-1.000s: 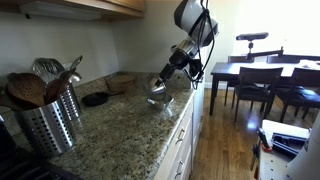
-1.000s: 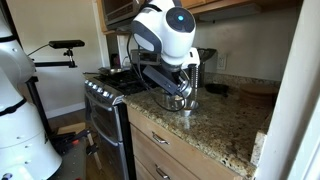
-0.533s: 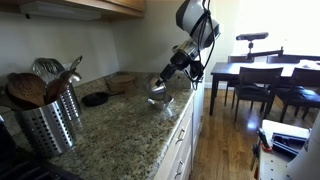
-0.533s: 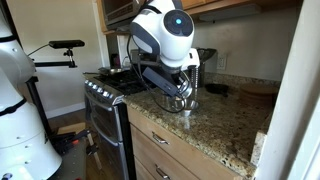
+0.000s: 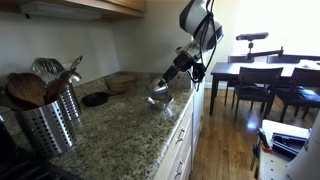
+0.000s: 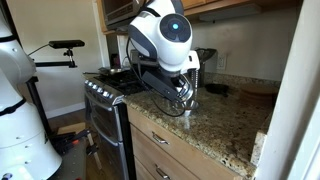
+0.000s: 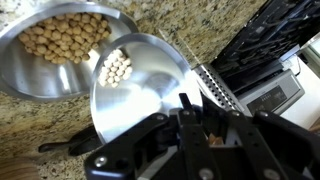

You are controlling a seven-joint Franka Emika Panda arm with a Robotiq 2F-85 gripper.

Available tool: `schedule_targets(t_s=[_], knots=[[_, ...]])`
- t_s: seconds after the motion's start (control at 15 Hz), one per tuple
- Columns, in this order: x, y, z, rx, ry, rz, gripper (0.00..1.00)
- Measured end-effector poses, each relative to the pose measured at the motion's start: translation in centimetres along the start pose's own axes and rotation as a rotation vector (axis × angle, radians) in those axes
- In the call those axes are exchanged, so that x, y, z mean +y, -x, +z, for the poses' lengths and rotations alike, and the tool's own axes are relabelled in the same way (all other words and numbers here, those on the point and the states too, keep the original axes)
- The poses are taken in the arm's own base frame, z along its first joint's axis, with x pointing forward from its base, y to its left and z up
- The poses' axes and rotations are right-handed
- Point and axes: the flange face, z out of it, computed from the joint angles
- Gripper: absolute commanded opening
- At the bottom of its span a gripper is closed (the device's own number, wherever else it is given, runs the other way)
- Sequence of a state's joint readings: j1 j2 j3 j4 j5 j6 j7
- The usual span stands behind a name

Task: Pour the contents from the left bowl into the right bowl

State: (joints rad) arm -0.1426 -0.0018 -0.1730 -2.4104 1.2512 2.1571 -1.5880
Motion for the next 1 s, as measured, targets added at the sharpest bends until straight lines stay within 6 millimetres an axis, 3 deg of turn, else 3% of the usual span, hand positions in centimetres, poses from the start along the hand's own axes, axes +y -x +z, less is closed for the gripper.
schedule_targets(t_s=[1.0], knots=[[0.12,-0.02,-0.21,0.071,-0.006,-0.067,0.09]])
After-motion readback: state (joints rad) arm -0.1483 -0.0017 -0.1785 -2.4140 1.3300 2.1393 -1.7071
